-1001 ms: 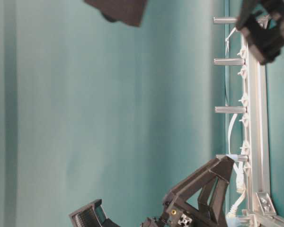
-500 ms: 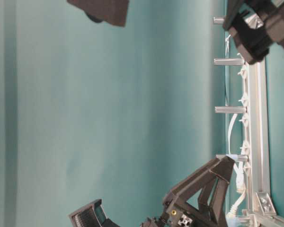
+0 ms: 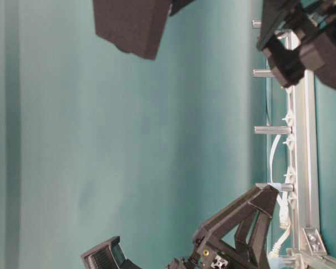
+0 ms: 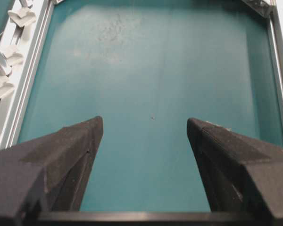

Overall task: Insert the wire through the string loop located on the left side.
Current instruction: 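Lift the plug and carry it right toward the zip-tie loop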

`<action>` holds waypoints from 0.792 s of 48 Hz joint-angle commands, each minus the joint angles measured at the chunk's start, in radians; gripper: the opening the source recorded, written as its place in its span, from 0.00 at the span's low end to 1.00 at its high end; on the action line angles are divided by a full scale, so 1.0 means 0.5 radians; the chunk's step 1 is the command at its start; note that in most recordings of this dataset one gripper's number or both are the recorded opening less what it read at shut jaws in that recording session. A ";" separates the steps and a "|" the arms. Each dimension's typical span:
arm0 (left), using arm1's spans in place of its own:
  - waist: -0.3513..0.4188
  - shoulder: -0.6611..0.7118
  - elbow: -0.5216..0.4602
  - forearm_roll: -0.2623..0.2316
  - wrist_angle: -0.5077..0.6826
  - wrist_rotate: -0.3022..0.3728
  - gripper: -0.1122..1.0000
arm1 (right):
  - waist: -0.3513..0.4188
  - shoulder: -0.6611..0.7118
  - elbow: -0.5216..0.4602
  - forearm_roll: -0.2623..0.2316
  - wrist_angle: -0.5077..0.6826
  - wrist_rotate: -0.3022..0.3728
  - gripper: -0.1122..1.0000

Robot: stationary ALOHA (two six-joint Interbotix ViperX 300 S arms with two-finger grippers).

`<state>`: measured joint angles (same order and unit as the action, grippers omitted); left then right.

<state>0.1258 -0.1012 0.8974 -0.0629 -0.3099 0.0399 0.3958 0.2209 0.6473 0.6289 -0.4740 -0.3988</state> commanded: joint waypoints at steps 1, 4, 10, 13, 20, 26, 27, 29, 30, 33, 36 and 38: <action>-0.009 -0.043 -0.034 0.006 -0.009 0.003 0.79 | -0.031 -0.080 -0.015 -0.006 -0.003 -0.021 0.16; -0.009 -0.043 -0.031 0.006 -0.009 0.003 0.79 | -0.049 -0.086 -0.012 -0.006 0.012 -0.061 0.16; -0.009 -0.043 -0.034 0.006 -0.006 0.003 0.79 | -0.098 -0.123 -0.006 -0.006 0.074 -0.147 0.16; -0.009 -0.043 -0.031 0.006 -0.006 0.003 0.79 | -0.123 -0.135 0.000 -0.006 0.101 -0.172 0.16; -0.009 -0.043 -0.031 0.006 -0.009 0.003 0.79 | -0.169 -0.169 0.021 -0.006 0.138 -0.242 0.16; -0.009 -0.043 -0.031 0.006 -0.006 0.003 0.79 | -0.206 -0.196 0.043 -0.006 0.144 -0.291 0.16; -0.009 -0.043 -0.031 0.006 -0.006 0.000 0.79 | -0.212 -0.199 0.046 -0.006 0.144 -0.295 0.16; -0.009 -0.043 -0.031 0.006 -0.009 0.003 0.79 | -0.224 -0.206 0.052 -0.006 0.144 -0.304 0.16; -0.009 -0.043 -0.031 0.006 -0.009 0.003 0.79 | -0.227 -0.212 0.055 -0.006 0.144 -0.307 0.16; -0.009 -0.043 -0.031 0.006 -0.006 0.003 0.79 | -0.242 -0.218 0.064 -0.009 0.144 -0.313 0.16; -0.009 -0.043 -0.031 0.006 -0.006 0.003 0.79 | -0.249 -0.221 0.071 -0.021 0.144 -0.313 0.16; -0.009 -0.043 -0.031 0.006 -0.006 0.003 0.79 | -0.252 -0.224 0.074 -0.043 0.144 -0.313 0.16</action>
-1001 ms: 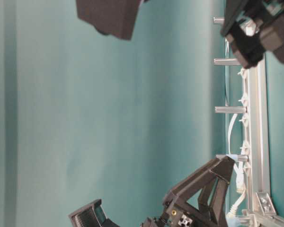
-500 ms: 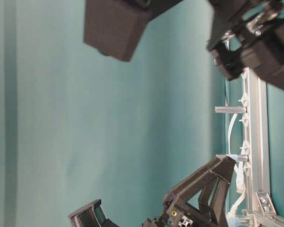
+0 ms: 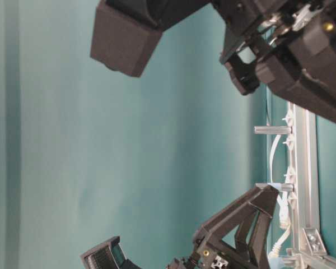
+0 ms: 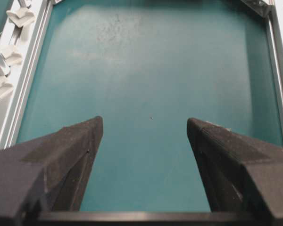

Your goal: Insert the wire through the string loop located on the left side.

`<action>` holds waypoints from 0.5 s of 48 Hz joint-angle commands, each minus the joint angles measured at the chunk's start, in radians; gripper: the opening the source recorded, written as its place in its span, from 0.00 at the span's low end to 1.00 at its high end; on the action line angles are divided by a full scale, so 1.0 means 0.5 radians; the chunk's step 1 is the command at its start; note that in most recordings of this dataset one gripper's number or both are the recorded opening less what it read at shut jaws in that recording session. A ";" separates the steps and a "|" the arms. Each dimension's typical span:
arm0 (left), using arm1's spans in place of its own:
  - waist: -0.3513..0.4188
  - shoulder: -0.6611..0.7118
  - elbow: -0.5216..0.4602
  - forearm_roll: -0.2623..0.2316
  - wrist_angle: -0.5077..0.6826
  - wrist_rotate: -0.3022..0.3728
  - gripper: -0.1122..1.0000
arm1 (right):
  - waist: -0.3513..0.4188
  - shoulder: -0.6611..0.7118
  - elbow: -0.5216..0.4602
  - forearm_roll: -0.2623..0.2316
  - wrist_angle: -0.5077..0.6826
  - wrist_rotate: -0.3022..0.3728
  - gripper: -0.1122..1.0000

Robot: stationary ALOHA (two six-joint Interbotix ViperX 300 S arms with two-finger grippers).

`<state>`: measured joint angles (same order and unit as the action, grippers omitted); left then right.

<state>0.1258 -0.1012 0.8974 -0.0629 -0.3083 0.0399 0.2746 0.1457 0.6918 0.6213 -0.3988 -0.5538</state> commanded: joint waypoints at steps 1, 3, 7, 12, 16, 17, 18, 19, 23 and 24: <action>-0.009 -0.043 -0.031 0.006 -0.012 0.003 0.79 | -0.009 -0.074 -0.012 -0.034 -0.006 -0.003 0.16; -0.009 -0.043 -0.031 0.006 -0.009 0.003 0.79 | -0.009 -0.074 -0.012 -0.049 -0.003 0.000 0.16; -0.009 -0.043 -0.031 0.006 -0.009 0.003 0.79 | -0.018 -0.074 -0.012 -0.061 0.000 -0.003 0.16; -0.012 -0.043 -0.031 0.006 -0.009 0.003 0.79 | -0.034 -0.074 -0.012 -0.074 0.000 -0.003 0.16; -0.012 -0.043 -0.031 0.006 -0.009 0.003 0.79 | -0.040 -0.074 -0.009 -0.083 0.000 -0.003 0.16; -0.012 -0.043 -0.031 0.006 -0.009 0.003 0.79 | -0.043 -0.074 -0.006 -0.086 0.000 -0.003 0.16; -0.012 -0.043 -0.031 0.006 -0.009 0.003 0.79 | -0.043 -0.074 -0.006 -0.089 0.000 -0.003 0.16; -0.009 -0.040 -0.031 0.006 -0.012 0.003 0.79 | -0.046 -0.074 -0.006 -0.095 0.000 -0.003 0.16; -0.012 -0.043 -0.031 0.006 -0.012 0.003 0.79 | -0.052 -0.071 0.000 -0.107 0.000 -0.003 0.16; -0.012 -0.043 -0.031 0.006 -0.009 0.003 0.79 | -0.052 -0.071 0.000 -0.107 0.000 -0.003 0.16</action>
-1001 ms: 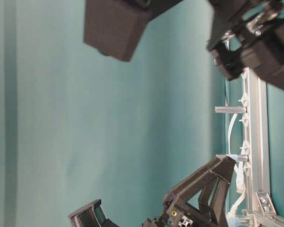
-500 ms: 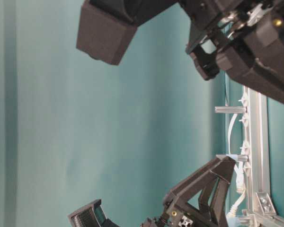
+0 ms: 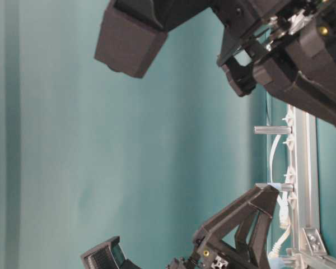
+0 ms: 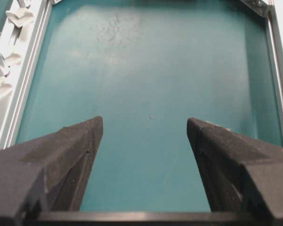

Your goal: Insert the wire through the string loop located on the left side.

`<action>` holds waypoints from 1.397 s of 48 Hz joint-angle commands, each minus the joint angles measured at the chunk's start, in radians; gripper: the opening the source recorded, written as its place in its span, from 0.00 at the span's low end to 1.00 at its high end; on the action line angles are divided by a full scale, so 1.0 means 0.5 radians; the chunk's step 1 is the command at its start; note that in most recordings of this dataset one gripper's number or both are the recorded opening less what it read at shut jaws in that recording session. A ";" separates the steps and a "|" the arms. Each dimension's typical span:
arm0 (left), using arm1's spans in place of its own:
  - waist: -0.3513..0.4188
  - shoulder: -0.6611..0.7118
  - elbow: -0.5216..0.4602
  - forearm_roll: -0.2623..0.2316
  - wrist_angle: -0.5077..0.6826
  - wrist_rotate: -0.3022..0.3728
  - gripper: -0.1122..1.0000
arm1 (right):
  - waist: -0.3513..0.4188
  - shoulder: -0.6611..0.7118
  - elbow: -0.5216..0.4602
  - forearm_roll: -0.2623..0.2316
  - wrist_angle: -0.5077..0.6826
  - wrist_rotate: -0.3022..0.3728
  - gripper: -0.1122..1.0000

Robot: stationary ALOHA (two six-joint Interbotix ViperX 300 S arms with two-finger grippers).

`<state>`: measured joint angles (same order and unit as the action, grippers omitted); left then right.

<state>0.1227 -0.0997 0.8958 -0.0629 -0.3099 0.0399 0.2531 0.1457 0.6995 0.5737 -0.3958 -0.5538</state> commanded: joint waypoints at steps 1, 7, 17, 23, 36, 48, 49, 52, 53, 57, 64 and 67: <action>-0.009 -0.046 -0.028 0.006 -0.006 0.000 0.79 | -0.012 -0.071 -0.015 -0.015 -0.006 -0.003 0.16; -0.009 -0.046 -0.028 0.006 -0.006 0.003 0.79 | -0.015 -0.074 -0.012 -0.025 -0.006 -0.003 0.16; -0.009 -0.046 -0.031 0.006 -0.006 0.003 0.79 | -0.015 -0.074 -0.012 -0.028 -0.006 -0.003 0.16; -0.012 -0.049 -0.028 0.006 0.003 0.003 0.79 | -0.015 -0.074 -0.012 -0.028 -0.006 -0.003 0.16; -0.025 -0.236 0.025 0.006 0.245 0.006 0.79 | -0.015 -0.071 -0.012 -0.028 -0.006 -0.003 0.16; -0.080 -0.436 0.153 0.006 0.433 0.003 0.79 | -0.015 -0.074 -0.006 -0.037 -0.009 -0.003 0.16; -0.083 -0.448 0.163 0.006 0.448 0.003 0.79 | -0.015 -0.074 -0.006 -0.040 -0.009 -0.003 0.16; -0.095 -0.491 0.184 0.006 0.503 0.003 0.79 | -0.015 -0.071 -0.006 -0.037 -0.009 -0.003 0.16; -0.101 -0.509 0.193 0.006 0.528 0.003 0.79 | -0.015 -0.074 -0.006 -0.040 -0.009 -0.003 0.16; -0.104 -0.552 0.212 0.006 0.611 0.003 0.79 | -0.018 -0.074 -0.006 -0.037 -0.009 -0.003 0.16; -0.114 -0.604 0.236 0.006 0.761 0.003 0.79 | -0.015 -0.074 -0.009 -0.040 -0.009 -0.003 0.16; -0.114 -0.623 0.242 0.006 0.813 0.003 0.79 | -0.015 -0.074 -0.009 -0.040 -0.009 -0.003 0.16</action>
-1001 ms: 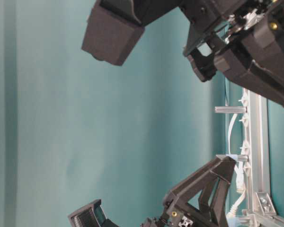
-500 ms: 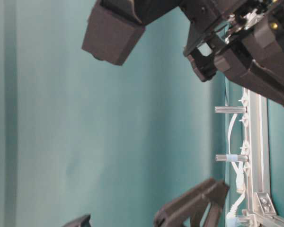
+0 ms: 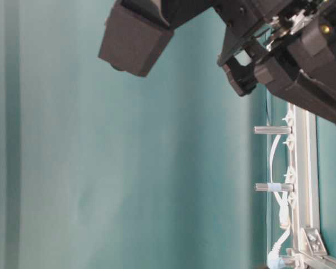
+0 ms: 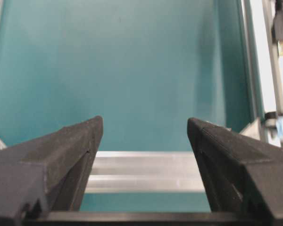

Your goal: Insert the wire through the string loop located on the left side.

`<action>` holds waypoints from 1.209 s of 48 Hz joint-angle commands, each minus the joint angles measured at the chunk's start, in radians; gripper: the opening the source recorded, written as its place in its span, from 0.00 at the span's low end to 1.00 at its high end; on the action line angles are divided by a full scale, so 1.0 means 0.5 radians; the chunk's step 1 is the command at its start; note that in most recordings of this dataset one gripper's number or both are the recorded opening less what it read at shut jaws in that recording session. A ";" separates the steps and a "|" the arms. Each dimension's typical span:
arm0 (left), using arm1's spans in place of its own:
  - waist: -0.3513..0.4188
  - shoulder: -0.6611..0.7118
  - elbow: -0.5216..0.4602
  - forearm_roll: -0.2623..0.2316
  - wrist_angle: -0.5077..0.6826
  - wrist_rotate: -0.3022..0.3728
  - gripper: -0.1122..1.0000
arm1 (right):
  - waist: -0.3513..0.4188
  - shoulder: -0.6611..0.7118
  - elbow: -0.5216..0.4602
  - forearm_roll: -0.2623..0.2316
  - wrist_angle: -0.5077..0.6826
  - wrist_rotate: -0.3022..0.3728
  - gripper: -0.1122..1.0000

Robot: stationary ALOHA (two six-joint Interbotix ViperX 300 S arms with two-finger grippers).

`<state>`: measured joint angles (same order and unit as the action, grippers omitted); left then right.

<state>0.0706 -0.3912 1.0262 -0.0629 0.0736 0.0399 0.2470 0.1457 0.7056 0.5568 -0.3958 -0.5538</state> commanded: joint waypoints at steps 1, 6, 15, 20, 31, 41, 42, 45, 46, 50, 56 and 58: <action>-0.009 -0.046 -0.015 0.006 0.058 0.003 0.79 | -0.006 -0.074 -0.021 -0.003 -0.009 -0.003 0.16; -0.006 -0.074 0.000 0.006 0.123 0.006 0.79 | -0.006 -0.074 -0.021 -0.006 -0.009 -0.003 0.16; -0.009 -0.092 0.015 0.006 0.147 0.006 0.79 | -0.003 -0.074 -0.021 -0.003 -0.006 -0.003 0.16; -0.009 -0.092 0.015 0.006 0.147 0.006 0.79 | -0.003 -0.074 -0.021 -0.003 -0.006 -0.003 0.16; -0.009 -0.092 0.015 0.006 0.147 0.006 0.79 | -0.003 -0.074 -0.021 -0.006 -0.006 -0.003 0.16; -0.009 -0.089 0.015 0.006 0.147 0.006 0.79 | -0.003 -0.074 -0.021 -0.006 -0.006 -0.003 0.16; -0.009 -0.092 0.015 0.006 0.147 0.006 0.79 | -0.003 -0.074 -0.021 -0.006 -0.006 -0.003 0.16; -0.009 -0.089 0.015 0.006 0.147 0.006 0.79 | -0.003 -0.074 -0.021 -0.006 -0.006 -0.003 0.16; -0.009 -0.089 0.015 0.006 0.147 0.006 0.79 | -0.003 -0.074 -0.021 -0.003 -0.006 -0.003 0.16; -0.009 -0.089 0.015 0.006 0.147 0.006 0.79 | -0.003 -0.074 -0.025 -0.003 -0.006 -0.003 0.16; -0.009 -0.089 0.015 0.006 0.147 0.006 0.79 | -0.006 -0.074 -0.021 -0.006 -0.006 -0.003 0.16; -0.009 -0.089 0.015 0.006 0.147 0.006 0.79 | -0.006 -0.074 -0.021 -0.006 -0.006 -0.003 0.16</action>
<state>0.0690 -0.4295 1.0431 -0.0629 0.1519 0.0399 0.2470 0.1457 0.7041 0.5568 -0.3958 -0.5538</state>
